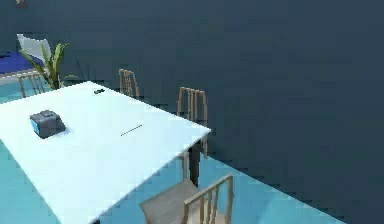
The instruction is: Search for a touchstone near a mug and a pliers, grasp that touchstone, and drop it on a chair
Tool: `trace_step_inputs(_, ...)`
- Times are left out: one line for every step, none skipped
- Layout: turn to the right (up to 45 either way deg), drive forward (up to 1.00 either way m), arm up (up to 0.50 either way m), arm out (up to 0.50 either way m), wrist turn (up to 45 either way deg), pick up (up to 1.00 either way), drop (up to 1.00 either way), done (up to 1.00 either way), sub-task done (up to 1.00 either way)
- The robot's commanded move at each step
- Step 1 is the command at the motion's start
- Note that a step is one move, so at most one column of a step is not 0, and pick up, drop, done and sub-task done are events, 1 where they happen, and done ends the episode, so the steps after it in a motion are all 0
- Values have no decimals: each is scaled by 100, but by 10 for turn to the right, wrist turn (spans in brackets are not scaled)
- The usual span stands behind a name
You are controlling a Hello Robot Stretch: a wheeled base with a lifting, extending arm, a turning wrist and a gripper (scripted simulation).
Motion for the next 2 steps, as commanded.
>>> trace_step_inputs(-450, 0, 0, 0, 0, 0, 0, 0, 0)
trace_step_inputs(-90, 0, 0, 0, 0, 0, 0, 0, 0)
